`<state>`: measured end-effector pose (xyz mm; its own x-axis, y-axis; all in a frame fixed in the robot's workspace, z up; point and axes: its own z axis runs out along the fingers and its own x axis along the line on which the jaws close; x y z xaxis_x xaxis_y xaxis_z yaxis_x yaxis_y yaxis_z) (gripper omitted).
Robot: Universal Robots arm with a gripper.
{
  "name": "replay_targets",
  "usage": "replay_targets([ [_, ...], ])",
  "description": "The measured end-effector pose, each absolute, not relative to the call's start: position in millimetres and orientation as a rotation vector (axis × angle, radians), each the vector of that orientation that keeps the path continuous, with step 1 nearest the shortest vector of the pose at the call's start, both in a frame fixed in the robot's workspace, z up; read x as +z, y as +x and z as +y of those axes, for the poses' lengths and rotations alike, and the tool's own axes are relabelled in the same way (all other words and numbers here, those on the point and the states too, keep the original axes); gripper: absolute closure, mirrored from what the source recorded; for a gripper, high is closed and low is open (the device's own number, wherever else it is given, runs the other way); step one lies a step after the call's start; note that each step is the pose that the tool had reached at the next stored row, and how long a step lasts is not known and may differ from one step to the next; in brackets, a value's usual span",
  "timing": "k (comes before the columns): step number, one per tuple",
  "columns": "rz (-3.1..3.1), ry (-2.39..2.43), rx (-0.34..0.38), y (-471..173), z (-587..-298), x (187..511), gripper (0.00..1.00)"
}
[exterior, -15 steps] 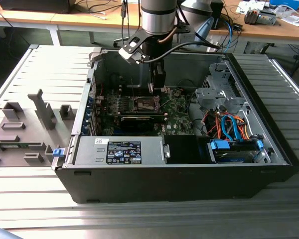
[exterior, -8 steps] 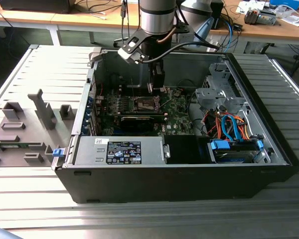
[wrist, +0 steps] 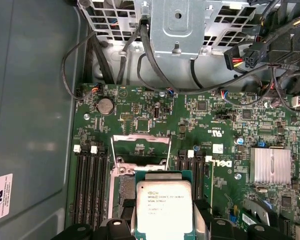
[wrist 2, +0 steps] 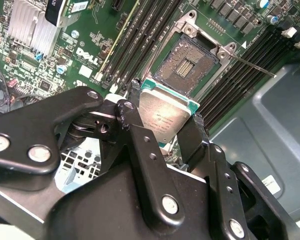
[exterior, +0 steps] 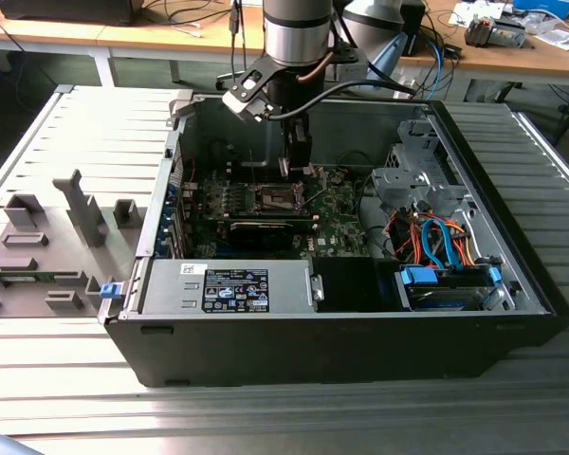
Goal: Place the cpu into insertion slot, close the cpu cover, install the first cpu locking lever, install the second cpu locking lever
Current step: 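Place the cpu into insertion slot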
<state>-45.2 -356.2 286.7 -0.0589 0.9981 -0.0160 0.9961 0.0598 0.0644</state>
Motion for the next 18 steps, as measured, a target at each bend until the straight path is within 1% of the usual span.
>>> replay_targets([
  [18,2.245,2.116,0.055,-51.2,-356.2,286.3,0.46],
])
